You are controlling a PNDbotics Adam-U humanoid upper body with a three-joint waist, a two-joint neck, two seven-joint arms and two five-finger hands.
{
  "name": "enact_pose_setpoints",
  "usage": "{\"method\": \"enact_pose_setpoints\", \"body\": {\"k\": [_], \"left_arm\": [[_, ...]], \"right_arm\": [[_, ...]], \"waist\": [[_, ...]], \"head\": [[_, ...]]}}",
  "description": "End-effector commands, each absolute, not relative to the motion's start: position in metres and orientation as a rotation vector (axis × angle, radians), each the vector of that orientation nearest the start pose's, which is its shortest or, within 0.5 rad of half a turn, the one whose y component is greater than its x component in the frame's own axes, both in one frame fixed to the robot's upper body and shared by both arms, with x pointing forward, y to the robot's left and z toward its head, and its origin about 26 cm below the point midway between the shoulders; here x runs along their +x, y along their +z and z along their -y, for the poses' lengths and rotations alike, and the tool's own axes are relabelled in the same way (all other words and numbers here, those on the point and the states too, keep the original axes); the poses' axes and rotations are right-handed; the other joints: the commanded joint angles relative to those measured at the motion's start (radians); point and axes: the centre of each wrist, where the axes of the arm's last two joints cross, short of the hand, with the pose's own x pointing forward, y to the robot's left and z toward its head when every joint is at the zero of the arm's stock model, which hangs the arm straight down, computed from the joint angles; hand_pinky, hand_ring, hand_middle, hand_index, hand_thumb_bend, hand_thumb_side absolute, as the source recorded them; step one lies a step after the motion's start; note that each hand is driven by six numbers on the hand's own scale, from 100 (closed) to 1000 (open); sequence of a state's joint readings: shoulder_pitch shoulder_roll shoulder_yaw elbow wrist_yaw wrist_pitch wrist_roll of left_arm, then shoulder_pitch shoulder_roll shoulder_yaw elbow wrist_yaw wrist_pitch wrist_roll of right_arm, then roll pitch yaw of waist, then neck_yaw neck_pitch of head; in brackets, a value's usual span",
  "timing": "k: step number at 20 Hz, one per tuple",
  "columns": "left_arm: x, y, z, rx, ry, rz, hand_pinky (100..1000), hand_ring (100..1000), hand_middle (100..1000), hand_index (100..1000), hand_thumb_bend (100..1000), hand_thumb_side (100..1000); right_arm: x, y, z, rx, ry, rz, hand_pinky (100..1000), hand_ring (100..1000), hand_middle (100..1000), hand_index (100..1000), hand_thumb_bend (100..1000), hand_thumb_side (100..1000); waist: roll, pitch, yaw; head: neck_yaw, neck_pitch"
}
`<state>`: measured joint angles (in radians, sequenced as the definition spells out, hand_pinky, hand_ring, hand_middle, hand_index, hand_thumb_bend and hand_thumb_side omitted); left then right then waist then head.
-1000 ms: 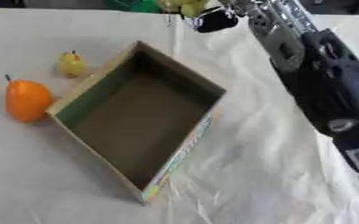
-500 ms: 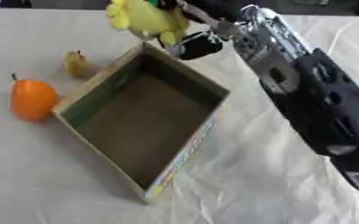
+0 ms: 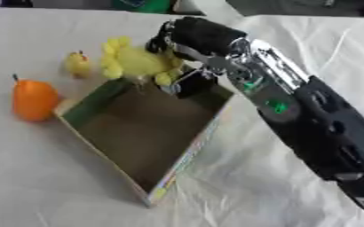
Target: Pick up objects on the table and place them in the box.
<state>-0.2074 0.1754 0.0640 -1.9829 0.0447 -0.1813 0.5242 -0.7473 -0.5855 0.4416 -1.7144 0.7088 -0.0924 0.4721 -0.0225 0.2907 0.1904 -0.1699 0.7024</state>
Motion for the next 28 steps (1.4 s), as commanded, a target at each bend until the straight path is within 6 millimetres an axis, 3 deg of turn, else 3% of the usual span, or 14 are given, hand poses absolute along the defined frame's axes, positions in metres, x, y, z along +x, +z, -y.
{"method": "enact_pose_setpoints", "body": {"k": [1, 5, 10, 16, 17, 18, 21, 23, 28], "left_arm": [[0.292, 0.171, -0.262, 0.299, 0.455, 2.381, 480, 589, 589, 765, 100, 1000], [0.292, 0.171, -0.262, 0.298, 0.454, 2.380, 480, 589, 589, 764, 100, 1000], [0.292, 0.171, -0.262, 0.297, 0.452, 2.378, 480, 589, 589, 764, 100, 1000], [0.292, 0.170, -0.261, 0.297, 0.451, 2.374, 480, 588, 590, 764, 100, 1000], [0.292, 0.170, -0.261, 0.297, 0.451, 2.373, 480, 588, 590, 764, 100, 1000], [0.292, 0.170, -0.261, 0.298, 0.452, 2.373, 480, 588, 590, 764, 100, 1000], [0.292, 0.170, -0.262, 0.300, 0.453, 2.373, 480, 588, 590, 764, 100, 1000], [0.291, 0.170, -0.262, 0.302, 0.454, 2.372, 480, 588, 591, 765, 100, 1000], [0.291, 0.169, -0.262, 0.305, 0.456, 2.370, 480, 589, 591, 765, 100, 1000]], "right_arm": [[0.360, 0.245, 0.190, 1.037, -2.566, -2.276, 351, 532, 387, 491, 100, 242], [0.363, 0.240, 0.187, 0.993, -2.671, -2.160, 292, 549, 427, 528, 100, 226], [0.367, 0.235, 0.179, 0.932, -2.788, -2.008, 314, 581, 484, 595, 100, 208], [0.374, 0.232, 0.170, 0.925, -2.897, -1.811, 369, 663, 616, 804, 100, 202], [0.375, 0.233, 0.168, 0.933, -2.906, -1.784, 388, 687, 655, 843, 100, 375], [0.375, 0.235, 0.167, 0.936, -2.911, -1.764, 399, 698, 673, 859, 100, 490], [0.374, 0.242, 0.164, 0.930, -2.922, -1.723, 450, 738, 736, 918, 100, 754], [0.372, 0.248, 0.164, 0.935, -2.930, -1.705, 466, 751, 754, 941, 100, 829], [0.364, 0.266, 0.164, 0.959, -2.906, -1.725, 477, 762, 779, 964, 100, 871]], "waist": [[0.002, -0.017, 0.000], [-0.001, -0.020, 0.001], [-0.004, -0.023, 0.005], [-0.007, -0.022, 0.008], [-0.007, -0.022, 0.009], [-0.007, -0.022, 0.009], [-0.007, -0.022, 0.009], [-0.008, -0.023, 0.008], [-0.007, -0.026, 0.006]], "head": [[0.001, -0.008], [0.000, -0.008], [-0.003, -0.008], [-0.005, -0.006], [-0.005, -0.005], [-0.005, -0.005], [-0.006, -0.002], [-0.006, -0.002], [-0.004, -0.001]]}}
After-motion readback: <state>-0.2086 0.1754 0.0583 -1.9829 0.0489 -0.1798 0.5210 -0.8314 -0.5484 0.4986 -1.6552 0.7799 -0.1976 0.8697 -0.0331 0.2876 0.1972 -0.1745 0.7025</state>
